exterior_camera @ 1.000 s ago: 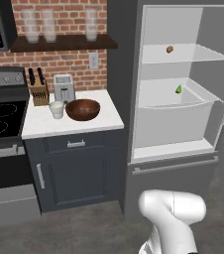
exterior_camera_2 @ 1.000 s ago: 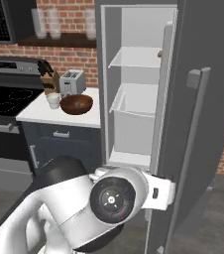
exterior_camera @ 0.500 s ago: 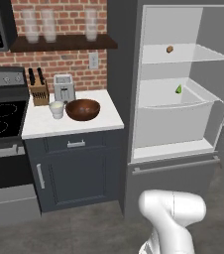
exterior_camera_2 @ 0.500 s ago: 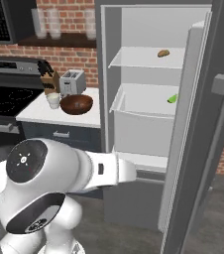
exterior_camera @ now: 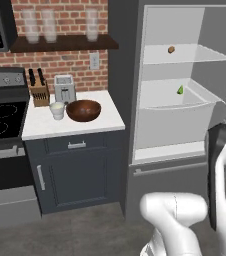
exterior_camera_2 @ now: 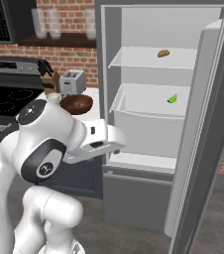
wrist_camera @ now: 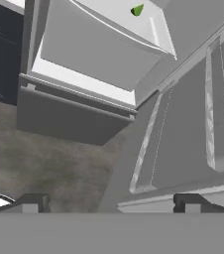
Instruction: Grab a lemon wedge from the fridge and one ice cube from the ice bowl, and put them in the glass of lemonade.
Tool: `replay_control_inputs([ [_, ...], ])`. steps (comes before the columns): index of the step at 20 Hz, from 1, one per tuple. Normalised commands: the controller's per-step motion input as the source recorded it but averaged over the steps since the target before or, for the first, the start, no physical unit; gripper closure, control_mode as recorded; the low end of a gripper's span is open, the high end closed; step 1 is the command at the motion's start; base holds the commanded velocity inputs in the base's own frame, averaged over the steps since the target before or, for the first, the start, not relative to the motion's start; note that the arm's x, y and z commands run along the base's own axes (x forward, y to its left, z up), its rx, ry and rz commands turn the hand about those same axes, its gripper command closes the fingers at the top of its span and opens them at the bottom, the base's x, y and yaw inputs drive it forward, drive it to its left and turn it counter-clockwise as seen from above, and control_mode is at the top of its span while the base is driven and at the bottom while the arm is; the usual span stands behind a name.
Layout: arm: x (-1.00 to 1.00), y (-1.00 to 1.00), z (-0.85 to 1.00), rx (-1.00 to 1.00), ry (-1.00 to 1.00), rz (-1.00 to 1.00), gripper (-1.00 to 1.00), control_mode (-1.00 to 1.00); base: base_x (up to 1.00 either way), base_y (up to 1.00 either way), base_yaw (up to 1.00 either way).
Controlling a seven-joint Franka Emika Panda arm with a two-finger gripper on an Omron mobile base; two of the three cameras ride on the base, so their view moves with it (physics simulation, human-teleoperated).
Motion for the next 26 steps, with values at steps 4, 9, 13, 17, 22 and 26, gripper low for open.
replay_control_inputs([
  [4,0.83,-0.08,-0.13,-0.09,0.04,0.00,-1.00,-1.00,0.00,0.00,0.00],
  [9,0.62,-0.46,-0.32,-0.07,0.00,0.00,-1.00,-1.00,0.00,0.00,0.00],
  [13,0.33,-1.00,-0.49,0.00,0.00,0.00,-1.00,-1.00,0.00,0.00,0.00],
  [17,0.07,-1.00,-0.60,-0.03,0.04,0.00,-1.00,-1.00,0.00,0.00,0.00],
  [22,0.00,-1.00,-0.50,-0.04,0.08,-0.03,-1.00,-1.00,0.00,0.00,0.00],
  [26,0.00,-1.00,-0.35,-0.07,0.09,-0.06,-1.00,-1.00,0.00,0.00,0.00],
])
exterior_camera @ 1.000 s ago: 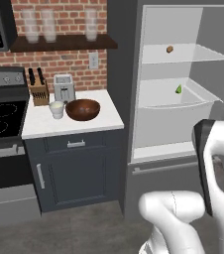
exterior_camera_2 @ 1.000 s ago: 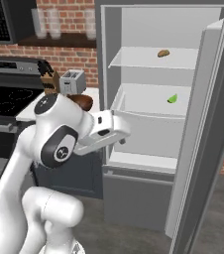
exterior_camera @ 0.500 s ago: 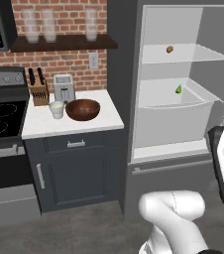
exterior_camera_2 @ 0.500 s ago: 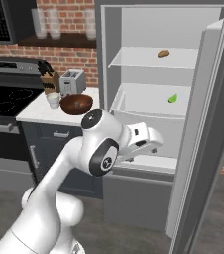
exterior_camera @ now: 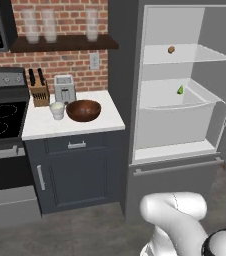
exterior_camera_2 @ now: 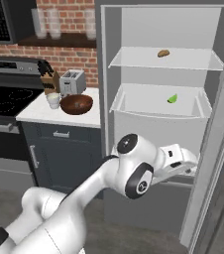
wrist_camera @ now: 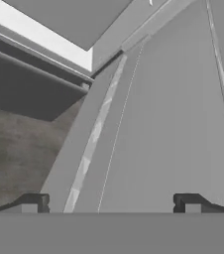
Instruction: Grab a lemon wedge from the fridge and one ice cube from the ice bowl, and put them in the glass of lemonade.
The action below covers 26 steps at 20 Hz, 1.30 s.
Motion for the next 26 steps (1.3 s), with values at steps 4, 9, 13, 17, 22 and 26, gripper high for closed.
replay_control_inputs([
  [4,0.00,-1.00,-0.17,-0.08,0.10,-0.06,-1.00,-1.00,0.00,0.00,0.00],
  [9,-0.22,-0.35,0.27,-0.08,-0.04,0.00,-1.00,-1.00,0.00,0.00,0.00],
  [13,-0.39,0.81,0.53,-0.04,-0.27,0.00,-1.00,-1.00,0.00,0.00,0.00],
  [17,-0.52,1.00,0.60,0.15,-0.35,0.00,-1.00,-1.00,0.00,0.00,0.00],
  [22,-0.41,1.00,0.51,0.30,-0.37,0.00,-1.00,-1.00,0.00,0.00,0.00],
  [26,-0.26,1.00,0.52,0.46,-0.34,0.00,-1.00,-1.00,0.00,0.00,0.00],
])
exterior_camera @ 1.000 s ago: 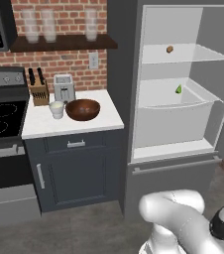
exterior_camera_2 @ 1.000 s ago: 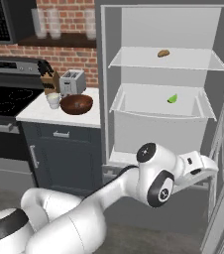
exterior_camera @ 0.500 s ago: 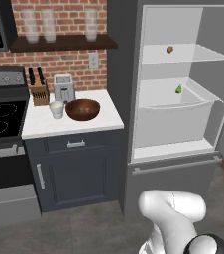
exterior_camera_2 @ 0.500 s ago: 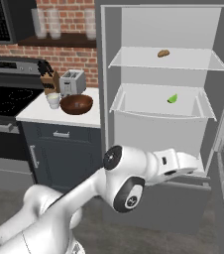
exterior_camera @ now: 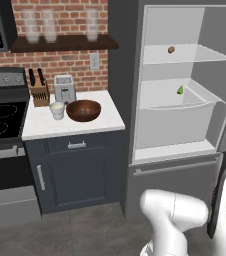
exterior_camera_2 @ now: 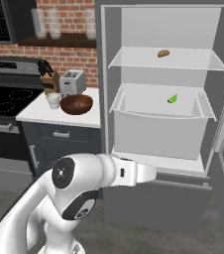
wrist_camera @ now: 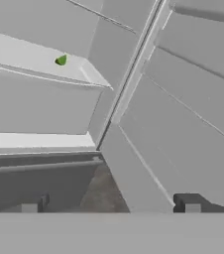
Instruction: Grab a lemon wedge from the fridge and one ice cube from the ice bowl, and put them in the glass of lemonade.
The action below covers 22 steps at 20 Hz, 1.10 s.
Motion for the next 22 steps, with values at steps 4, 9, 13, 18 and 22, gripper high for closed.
replay_control_inputs([
  [4,-0.10,1.00,0.56,0.50,-0.19,0.00,-1.00,-1.00,0.00,0.00,0.00],
  [9,0.04,1.00,0.27,0.50,-0.02,0.00,-1.00,-1.00,0.00,0.00,0.00],
  [13,0.37,0.89,-0.22,0.32,0.12,0.10,-1.00,-1.00,0.00,0.00,0.00],
  [18,0.29,0.82,-0.67,-0.04,0.17,0.13,-1.00,-1.00,0.00,0.00,0.00],
  [22,0.09,0.64,-0.48,-0.12,0.18,0.10,-1.00,-1.00,0.00,0.00,0.00],
])
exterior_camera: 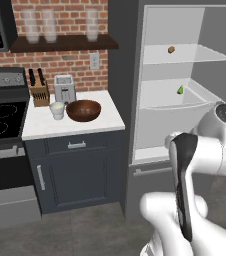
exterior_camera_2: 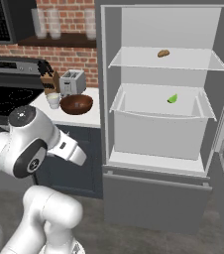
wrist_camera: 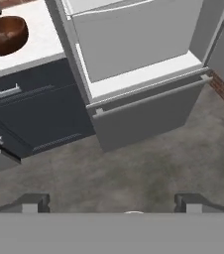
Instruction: Grab a lemon wedge from the fridge and one ice cube from the ice bowl, and put them in the glass of lemonade.
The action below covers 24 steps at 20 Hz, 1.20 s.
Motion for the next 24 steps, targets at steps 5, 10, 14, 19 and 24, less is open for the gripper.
replay_control_inputs([
  [5,0.00,0.36,-0.37,-0.07,0.15,0.07,-1.00,-1.00,0.00,0.00,0.00],
  [10,0.00,0.34,-0.27,-0.05,0.11,0.05,-1.00,-1.00,0.00,0.00,0.00],
  [14,0.00,0.03,-0.01,0.00,0.04,0.00,-1.00,-1.00,0.00,0.00,0.00],
  [19,-0.07,0.01,-0.03,0.00,0.01,0.00,-1.00,-1.00,0.00,0.00,0.00],
  [24,0.00,0.00,0.00,0.00,0.00,0.00,-1.00,1.00,-0.17,-0.18,0.00],
])
